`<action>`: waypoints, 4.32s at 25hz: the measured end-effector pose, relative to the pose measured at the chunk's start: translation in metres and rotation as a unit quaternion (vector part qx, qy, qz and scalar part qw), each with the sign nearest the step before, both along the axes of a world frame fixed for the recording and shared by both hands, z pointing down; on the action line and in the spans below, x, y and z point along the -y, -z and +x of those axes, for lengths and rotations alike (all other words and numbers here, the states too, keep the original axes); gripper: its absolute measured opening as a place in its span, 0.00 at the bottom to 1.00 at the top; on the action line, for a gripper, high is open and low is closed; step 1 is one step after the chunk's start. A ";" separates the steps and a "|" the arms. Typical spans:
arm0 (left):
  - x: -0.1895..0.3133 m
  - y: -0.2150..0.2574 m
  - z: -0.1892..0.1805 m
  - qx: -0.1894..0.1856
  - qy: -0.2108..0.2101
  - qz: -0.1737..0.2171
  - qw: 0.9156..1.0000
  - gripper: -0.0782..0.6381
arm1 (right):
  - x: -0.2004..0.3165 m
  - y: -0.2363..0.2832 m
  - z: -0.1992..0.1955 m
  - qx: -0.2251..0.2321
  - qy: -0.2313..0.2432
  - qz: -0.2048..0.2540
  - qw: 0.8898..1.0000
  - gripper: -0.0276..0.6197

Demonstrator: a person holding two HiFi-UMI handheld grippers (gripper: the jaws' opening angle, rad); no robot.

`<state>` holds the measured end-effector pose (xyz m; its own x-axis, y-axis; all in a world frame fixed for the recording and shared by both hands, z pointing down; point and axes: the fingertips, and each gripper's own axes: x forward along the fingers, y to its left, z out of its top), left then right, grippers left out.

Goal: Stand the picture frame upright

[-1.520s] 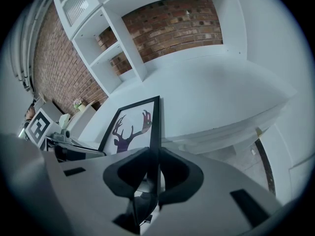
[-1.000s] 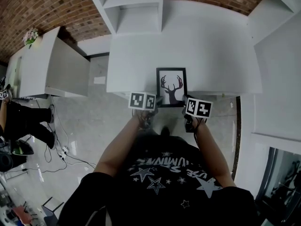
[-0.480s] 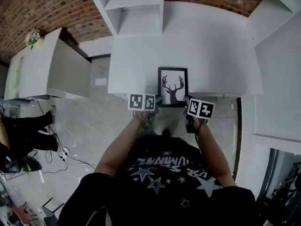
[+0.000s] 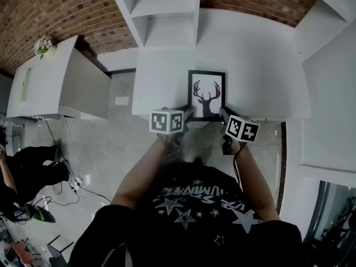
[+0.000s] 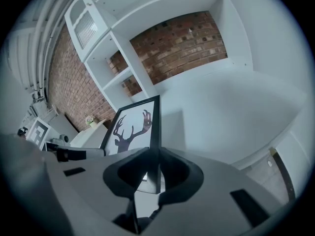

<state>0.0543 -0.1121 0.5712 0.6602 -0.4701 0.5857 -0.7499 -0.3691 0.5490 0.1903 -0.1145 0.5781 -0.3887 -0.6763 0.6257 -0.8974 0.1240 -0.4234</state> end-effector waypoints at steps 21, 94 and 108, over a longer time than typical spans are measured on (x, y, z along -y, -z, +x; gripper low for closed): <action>0.111 0.069 -0.043 0.003 -0.003 0.144 0.990 0.27 | 0.112 0.072 -0.044 0.001 -0.012 0.144 0.989 0.16; 0.294 -0.004 -0.050 0.147 0.014 0.189 0.971 0.24 | 0.291 0.007 -0.055 -0.070 0.056 0.172 0.981 0.16; 0.301 -0.012 -0.055 0.154 0.018 0.186 0.970 0.24 | 0.291 0.007 -0.058 -0.077 0.056 0.179 0.979 0.16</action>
